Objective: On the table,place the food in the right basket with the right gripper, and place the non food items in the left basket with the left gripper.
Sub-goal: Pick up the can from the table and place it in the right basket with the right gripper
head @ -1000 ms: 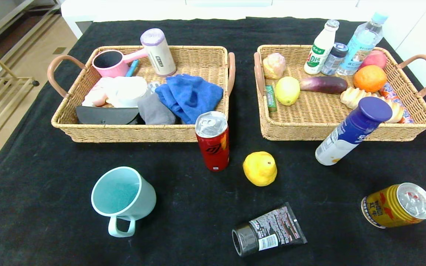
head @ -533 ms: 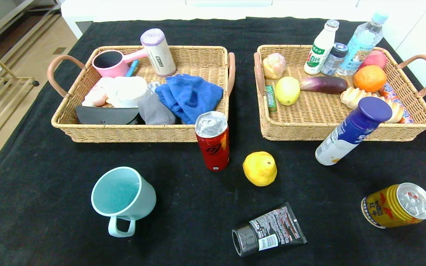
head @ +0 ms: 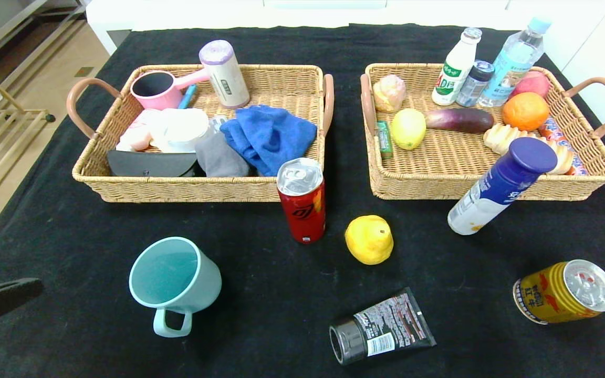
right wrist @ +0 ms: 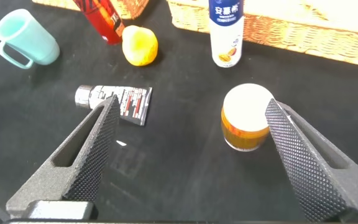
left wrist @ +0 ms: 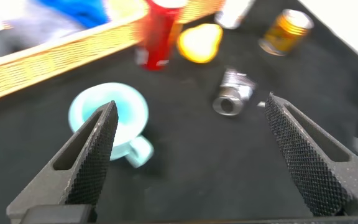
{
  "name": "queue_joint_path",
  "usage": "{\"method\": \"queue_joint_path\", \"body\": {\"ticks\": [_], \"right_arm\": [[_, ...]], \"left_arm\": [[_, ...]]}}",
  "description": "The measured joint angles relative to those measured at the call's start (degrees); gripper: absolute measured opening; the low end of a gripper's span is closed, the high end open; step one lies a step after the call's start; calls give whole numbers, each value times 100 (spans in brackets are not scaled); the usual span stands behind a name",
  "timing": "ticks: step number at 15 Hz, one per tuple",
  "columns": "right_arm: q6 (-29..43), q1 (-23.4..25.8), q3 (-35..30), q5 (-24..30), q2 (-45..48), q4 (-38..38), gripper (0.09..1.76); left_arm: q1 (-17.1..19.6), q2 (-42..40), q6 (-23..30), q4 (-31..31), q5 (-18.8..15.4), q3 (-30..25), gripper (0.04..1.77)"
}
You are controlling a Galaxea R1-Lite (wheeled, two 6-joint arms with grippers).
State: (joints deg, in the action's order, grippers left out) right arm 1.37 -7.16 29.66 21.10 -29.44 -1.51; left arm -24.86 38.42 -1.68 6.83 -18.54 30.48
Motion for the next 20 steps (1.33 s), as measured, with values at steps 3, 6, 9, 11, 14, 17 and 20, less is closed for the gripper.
{"method": "queue_joint_path", "body": {"ticks": [3, 6, 9, 11, 14, 17, 20], "right_arm": [[-51, -213, 241, -18, -571, 69, 171], [-52, -709, 317, -410, -1036, 329, 171], [-57, -1453, 335, -1204, -1436, 594, 171], [-60, -1599, 358, -1242, -1603, 624, 171], [-60, -1641, 394, -1240, -1747, 617, 171], [-60, -1652, 495, -1234, -1857, 624, 171], [-57, -1649, 518, -1224, -1880, 605, 171]], "left_arm": [[-439, 581, -7, 80, 9, 202, 172], [-577, 1143, -16, 85, 22, 563, 172], [-649, 1443, -32, 94, 151, 714, 172], [-678, 1587, -29, 107, 193, 783, 172], [-708, 1716, -24, 111, 344, 797, 172], [-708, 1736, -29, 113, 388, 802, 172], [-712, 1727, -40, 111, 388, 800, 172]]}}
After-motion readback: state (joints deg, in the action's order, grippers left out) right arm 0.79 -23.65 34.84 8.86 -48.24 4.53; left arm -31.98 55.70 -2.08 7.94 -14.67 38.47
